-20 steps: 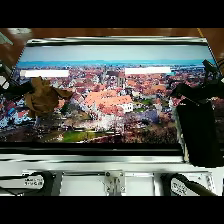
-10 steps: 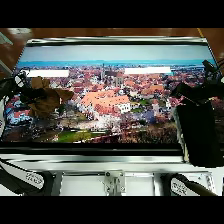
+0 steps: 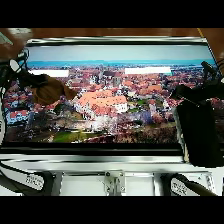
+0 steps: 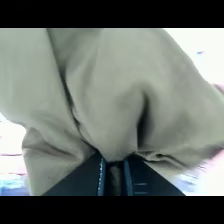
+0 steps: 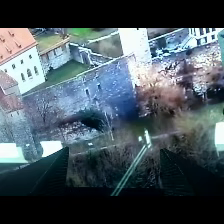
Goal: Fold the shirts.
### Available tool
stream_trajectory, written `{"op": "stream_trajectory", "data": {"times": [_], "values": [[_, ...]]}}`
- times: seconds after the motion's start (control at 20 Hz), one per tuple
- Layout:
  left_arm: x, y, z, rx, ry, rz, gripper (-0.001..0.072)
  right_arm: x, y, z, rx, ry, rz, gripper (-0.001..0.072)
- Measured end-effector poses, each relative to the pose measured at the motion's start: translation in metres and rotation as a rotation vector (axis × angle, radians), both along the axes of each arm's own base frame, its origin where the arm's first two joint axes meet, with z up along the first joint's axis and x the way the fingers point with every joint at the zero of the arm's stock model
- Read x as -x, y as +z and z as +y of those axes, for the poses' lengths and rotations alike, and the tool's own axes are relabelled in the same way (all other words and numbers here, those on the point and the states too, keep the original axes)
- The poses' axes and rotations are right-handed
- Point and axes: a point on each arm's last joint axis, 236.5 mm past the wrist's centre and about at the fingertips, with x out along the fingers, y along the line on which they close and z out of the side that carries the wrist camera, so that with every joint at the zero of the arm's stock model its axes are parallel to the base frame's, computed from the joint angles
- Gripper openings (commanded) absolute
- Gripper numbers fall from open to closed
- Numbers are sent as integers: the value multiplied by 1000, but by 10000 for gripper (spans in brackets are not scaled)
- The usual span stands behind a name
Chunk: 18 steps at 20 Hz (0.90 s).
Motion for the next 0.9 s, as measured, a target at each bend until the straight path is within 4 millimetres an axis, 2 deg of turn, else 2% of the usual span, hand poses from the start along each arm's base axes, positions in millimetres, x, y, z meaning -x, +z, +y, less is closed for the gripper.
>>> {"op": "stream_trajectory", "data": {"times": [0.15, 0.25, 0.3, 0.4, 0.5, 0.6, 0.75, 0.9], "values": [[13, 92, -67, -1, -149, -161, 44, 0, 0, 2, 8, 45, -13, 692], [39, 153, -115, 15, -252, -262, 43, 6, -1, 4, 6, 75, 3, 686], [58, 176, -138, 27, -305, -293, 43, 11, -2, 6, 2, 91, 21, 687], [95, 207, -176, 50, -396, -326, 43, 30, -2, 11, -12, 132, 85, 687], [128, 213, -205, 69, -469, -298, 43, 48, 4, 15, -16, 163, 121, 686], [154, 202, -234, 92, -532, -244, 43, 61, 18, 16, -2, 181, 115, 687], [193, 162, -278, 110, -634, -129, 44, 76, 35, 18, 15, 194, 86, 687], [232, 113, -324, 131, -721, -40, 44, 92, 34, 23, 10, 193, 95, 686]]}}
